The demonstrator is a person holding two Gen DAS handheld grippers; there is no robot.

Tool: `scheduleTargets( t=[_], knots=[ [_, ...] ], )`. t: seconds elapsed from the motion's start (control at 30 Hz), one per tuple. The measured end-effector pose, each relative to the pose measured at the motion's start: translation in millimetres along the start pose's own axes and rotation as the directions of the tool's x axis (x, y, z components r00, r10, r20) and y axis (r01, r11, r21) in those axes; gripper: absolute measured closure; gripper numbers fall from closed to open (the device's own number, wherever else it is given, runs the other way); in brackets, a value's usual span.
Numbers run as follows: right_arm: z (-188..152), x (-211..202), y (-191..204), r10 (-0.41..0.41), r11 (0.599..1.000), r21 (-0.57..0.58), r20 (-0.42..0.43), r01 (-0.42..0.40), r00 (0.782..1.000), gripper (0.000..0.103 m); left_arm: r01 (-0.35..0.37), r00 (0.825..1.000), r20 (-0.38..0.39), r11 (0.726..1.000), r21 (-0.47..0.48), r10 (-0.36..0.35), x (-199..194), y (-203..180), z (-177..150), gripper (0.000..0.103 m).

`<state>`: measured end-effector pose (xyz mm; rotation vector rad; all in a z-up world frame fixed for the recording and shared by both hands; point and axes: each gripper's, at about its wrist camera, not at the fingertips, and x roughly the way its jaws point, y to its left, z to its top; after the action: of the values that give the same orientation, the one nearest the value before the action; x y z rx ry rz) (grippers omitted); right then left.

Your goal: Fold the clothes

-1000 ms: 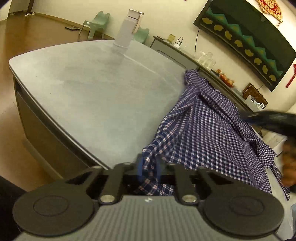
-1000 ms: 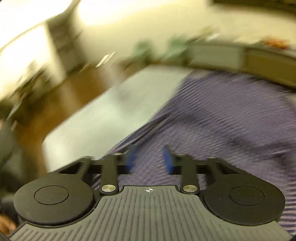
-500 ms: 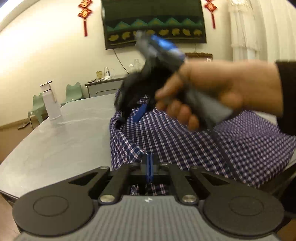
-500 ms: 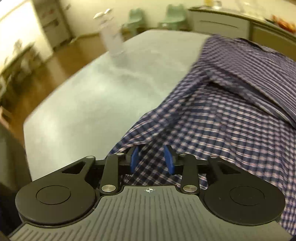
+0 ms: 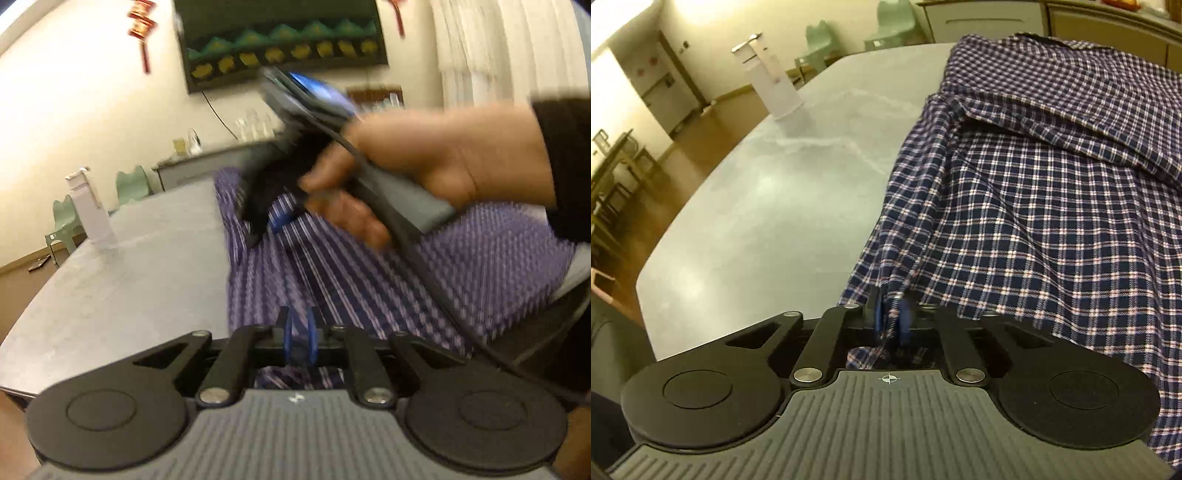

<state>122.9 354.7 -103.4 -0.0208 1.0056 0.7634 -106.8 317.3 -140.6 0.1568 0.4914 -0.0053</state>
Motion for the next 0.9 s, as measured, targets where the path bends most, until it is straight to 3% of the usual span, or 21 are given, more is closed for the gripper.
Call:
scheduleTargets(
  t=[0.03,0.13,0.27,0.37,0.53,0.63,0.7,0.8,0.9],
  knots=[
    [-0.7,-6.4,0.5,-0.003,1.000,-0.012,0.005,0.003,1.000,0.051,-0.008,1.000,0.025,0.999,-0.037,0.009,-4.7,7.5,3.9,0.091],
    [8.9,-31.0,3.5,-0.091,0.994,-0.052,0.106,0.097,0.990,0.049,-0.013,0.998,0.060,0.987,-0.160,0.023,-8.4,32.2,13.7,0.092],
    [31.5,-36.5,15.0,-0.090,0.987,-0.118,0.174,0.112,0.981,0.054,0.016,0.999,-0.029,0.961,-0.277,-0.025,31.1,50.8,24.6,0.091],
    [42.4,-13.1,25.1,-0.078,0.975,-0.192,0.172,0.111,0.982,0.071,0.015,0.992,-0.119,0.967,-0.254,-0.046,63.1,42.7,23.0,0.091],
    [51.1,40.8,19.4,-0.152,0.953,-0.248,0.101,0.173,0.983,0.083,0.026,0.975,-0.214,0.983,-0.179,-0.065,82.3,20.3,4.6,0.091],
    [64.5,49.7,16.3,-0.199,0.945,-0.250,0.068,0.210,0.978,0.081,0.024,0.969,-0.242,0.991,-0.135,-0.057,77.8,15.2,5.8,0.091],
    [77.2,48.2,13.3,-0.197,0.952,-0.230,0.047,0.203,0.979,0.074,0.030,0.961,-0.269,0.992,-0.124,-0.063,74.6,18.0,10.8,0.089],
    [98.2,39.0,11.0,-0.194,0.947,-0.232,0.144,0.223,0.970,0.058,0.026,0.968,-0.246,0.994,-0.108,-0.052,74.8,34.1,33.6,0.089],
    [121.6,51.4,-3.4,-0.186,0.953,-0.208,0.173,0.220,0.967,0.058,0.062,0.976,-0.203,0.994,-0.095,-0.081,86.4,51.5,68.2,0.089]
  ],
)
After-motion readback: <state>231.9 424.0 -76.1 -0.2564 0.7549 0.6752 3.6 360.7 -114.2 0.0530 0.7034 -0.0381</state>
